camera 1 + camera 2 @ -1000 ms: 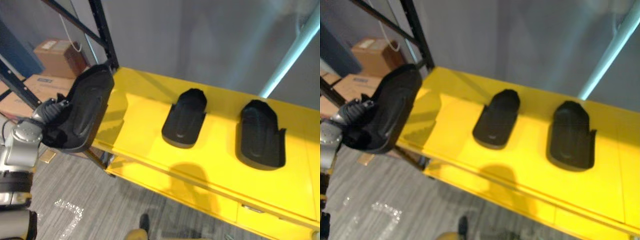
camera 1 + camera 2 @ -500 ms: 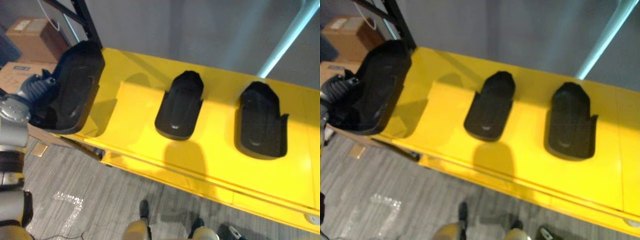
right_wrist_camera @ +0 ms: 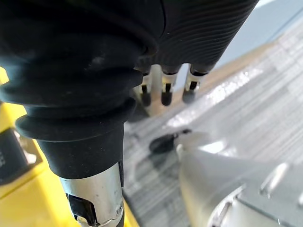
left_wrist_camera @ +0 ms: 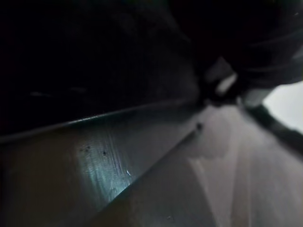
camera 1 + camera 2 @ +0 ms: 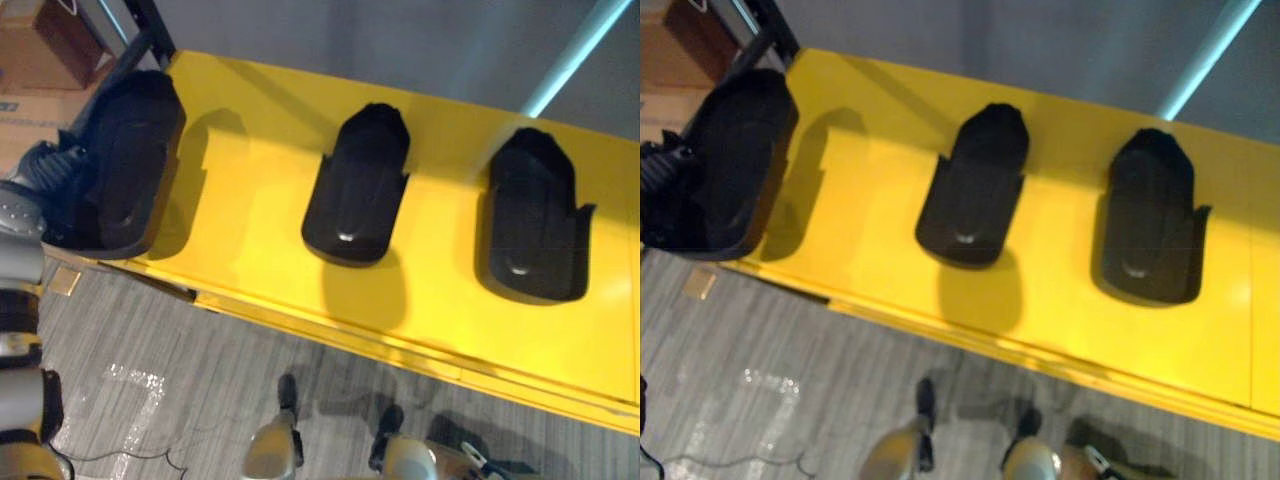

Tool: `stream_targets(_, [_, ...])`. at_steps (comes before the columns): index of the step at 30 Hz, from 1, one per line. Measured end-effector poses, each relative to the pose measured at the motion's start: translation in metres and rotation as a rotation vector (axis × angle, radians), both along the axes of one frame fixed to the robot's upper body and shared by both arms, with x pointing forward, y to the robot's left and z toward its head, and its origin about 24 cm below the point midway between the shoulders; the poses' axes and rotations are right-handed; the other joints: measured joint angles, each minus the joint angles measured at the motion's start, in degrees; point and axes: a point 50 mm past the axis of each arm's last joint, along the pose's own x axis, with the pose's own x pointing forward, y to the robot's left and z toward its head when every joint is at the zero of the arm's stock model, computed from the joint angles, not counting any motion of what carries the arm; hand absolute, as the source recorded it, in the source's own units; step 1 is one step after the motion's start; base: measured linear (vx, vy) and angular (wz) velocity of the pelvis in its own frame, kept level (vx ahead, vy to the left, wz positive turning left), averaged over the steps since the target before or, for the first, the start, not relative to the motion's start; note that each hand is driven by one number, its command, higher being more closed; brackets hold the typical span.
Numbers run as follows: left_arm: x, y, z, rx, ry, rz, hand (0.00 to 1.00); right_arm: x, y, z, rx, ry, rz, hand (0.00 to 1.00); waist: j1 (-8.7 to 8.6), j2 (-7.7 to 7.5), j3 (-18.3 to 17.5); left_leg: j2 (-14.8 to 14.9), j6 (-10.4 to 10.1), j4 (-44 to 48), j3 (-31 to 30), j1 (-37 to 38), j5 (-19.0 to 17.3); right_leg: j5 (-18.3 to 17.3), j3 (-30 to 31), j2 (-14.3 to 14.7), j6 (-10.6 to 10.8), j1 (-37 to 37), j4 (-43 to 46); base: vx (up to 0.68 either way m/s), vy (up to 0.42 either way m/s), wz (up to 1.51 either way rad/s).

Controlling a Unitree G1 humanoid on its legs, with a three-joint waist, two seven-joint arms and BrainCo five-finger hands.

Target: Walk over and take plastic housings, then place them on the shelf

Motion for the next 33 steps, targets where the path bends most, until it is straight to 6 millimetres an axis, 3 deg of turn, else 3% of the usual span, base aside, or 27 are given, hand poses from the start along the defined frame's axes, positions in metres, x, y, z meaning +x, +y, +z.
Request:
stream_targets(7, [0.004, 0.000, 0.017, 0.001, -0.069, 0.011, 1.00, 0.002, 0.000, 0.001, 0.015, -0.025, -0.017, 0.00, -0.60, -0.48, 1.0, 0.2, 0.0, 0.0, 0.5, -1.1, 0.2, 0.1, 0.9, 0.0, -0.2, -1.7, 0.7, -0.01, 0.004, -0.03])
stream_targets(24, [0.006, -0.006, 0.025, 0.032, -0.110, -0.020, 1.00, 0.007, -0.002, 0.003, 0.014, -0.059, -0.042, 0.00, -1.37, -0.59, 3.4, 0.4, 0.1, 0.0, 2.2, -1.7, 0.3, 0.9, 4.2, 0.1, -0.7, -4.2, 1.6, 0.00, 0.010, -0.04])
stream_targets(33, [0.023, -0.026, 0.039, 0.030, -0.138, -0.068, 1.00, 0.007, -0.020, 0.010, -0.036, -0.064, -0.038, 0.00, -0.81, -1.54, 4.3, 1.1, 0.2, 0.0, 4.4, -2.2, -1.1, 1.8, 8.3, 0.2, -0.8, -5.5, 1.7, 0.00, 0.027, -0.09])
